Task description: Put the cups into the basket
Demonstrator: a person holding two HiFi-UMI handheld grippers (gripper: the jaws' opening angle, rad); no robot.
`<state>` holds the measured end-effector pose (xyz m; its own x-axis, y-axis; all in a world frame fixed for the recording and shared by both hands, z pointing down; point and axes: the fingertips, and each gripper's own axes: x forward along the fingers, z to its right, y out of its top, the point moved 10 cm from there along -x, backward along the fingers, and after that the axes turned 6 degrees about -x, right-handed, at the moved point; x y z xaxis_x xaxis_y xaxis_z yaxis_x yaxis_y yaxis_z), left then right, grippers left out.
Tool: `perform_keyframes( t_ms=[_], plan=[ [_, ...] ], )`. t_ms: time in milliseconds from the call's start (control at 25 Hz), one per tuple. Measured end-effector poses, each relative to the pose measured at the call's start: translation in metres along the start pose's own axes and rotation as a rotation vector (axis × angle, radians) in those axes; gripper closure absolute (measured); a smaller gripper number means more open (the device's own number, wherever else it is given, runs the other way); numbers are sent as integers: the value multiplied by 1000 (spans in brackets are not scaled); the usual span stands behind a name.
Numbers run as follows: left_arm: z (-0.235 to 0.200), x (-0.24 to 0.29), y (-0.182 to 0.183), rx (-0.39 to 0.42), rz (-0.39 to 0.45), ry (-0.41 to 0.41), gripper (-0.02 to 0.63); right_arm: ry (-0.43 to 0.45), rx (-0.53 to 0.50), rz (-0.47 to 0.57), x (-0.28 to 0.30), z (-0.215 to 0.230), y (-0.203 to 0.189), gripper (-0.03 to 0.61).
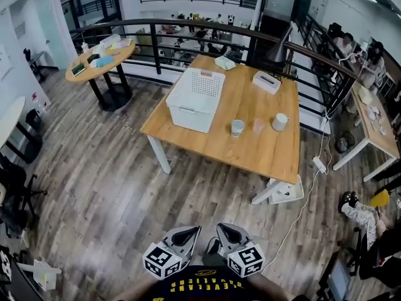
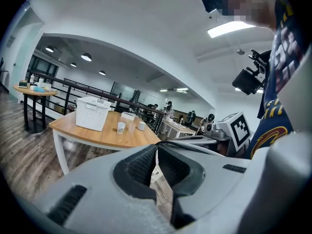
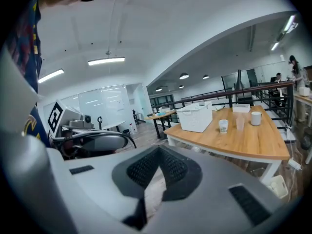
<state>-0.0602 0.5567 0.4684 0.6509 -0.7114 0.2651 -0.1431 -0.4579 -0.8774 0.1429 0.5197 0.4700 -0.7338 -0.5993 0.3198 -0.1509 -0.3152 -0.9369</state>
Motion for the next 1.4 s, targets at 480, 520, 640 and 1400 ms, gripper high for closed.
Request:
perform_keyframes(
  t_ms=[480, 520, 640, 1400],
  plan=[
    [-14, 99, 52, 5, 16, 56, 591, 15, 11, 1, 34, 118, 36, 568],
    [-17, 103, 54, 4, 11, 61, 592, 21, 14, 1, 39, 122, 38, 568],
    [-30, 111, 60, -5, 4, 83, 591, 40, 24, -6, 53, 132, 39, 568],
    [-200, 166, 162, 22, 36, 10, 591, -181, 14, -19, 193, 210, 114, 568]
  ],
)
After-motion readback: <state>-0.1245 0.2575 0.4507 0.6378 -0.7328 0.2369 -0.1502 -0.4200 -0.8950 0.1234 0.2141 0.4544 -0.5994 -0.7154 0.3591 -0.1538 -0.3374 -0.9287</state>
